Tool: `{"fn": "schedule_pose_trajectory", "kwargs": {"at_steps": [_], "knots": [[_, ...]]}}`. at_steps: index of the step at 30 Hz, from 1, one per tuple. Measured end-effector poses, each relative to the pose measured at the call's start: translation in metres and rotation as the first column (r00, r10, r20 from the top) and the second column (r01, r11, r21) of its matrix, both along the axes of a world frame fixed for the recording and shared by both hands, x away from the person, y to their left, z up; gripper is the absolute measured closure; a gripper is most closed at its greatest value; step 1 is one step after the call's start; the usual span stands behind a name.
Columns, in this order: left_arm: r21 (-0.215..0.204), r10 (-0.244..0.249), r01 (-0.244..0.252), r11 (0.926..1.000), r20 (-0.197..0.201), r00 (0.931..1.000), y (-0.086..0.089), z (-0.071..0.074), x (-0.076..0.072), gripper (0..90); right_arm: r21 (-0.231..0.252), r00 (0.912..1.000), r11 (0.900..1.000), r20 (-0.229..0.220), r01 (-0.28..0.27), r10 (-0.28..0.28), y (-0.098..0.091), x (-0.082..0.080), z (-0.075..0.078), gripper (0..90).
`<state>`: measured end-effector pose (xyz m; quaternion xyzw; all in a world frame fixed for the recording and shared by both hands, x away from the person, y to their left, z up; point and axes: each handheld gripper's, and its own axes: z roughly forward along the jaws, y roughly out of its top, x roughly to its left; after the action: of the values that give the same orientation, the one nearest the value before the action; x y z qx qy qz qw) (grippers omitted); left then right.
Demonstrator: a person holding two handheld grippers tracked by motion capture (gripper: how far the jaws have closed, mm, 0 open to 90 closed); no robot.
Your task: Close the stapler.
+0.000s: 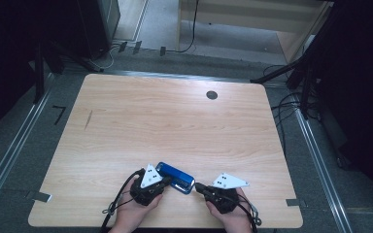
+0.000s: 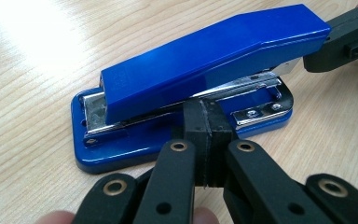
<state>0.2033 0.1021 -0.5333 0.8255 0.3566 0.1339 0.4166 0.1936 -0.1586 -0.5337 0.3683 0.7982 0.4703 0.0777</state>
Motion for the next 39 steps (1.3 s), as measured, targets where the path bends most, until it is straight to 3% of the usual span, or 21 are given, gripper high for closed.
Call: {"fn": "schedule_pose_trajectory", "kwargs": {"at_steps": [17, 30, 39], "knots": [[0.001, 0.0, 0.0, 1.0, 0.0, 1.0, 0.0, 0.0, 0.0, 90.0, -0.018, 0.9992, 0.9991, 0.016, -0.037, 0.038, 0.01, -0.001, -0.001, 90.0], [0.02, -0.012, 0.011, 0.9997, 0.014, 0.9998, -0.002, 0.0, -0.001, 90.0, -0.028, 0.9996, 0.9996, 0.028, -0.009, 0.01, 0.01, 0.001, 0.0, 90.0], [0.023, -0.01, 0.01, 0.9997, 0.014, 0.9999, -0.002, 0.0, -0.001, 90.0, -0.005, 0.997, 1.0, 0.077, -0.006, 0.007, 0.011, 0.001, 0.008, 90.0]]}}
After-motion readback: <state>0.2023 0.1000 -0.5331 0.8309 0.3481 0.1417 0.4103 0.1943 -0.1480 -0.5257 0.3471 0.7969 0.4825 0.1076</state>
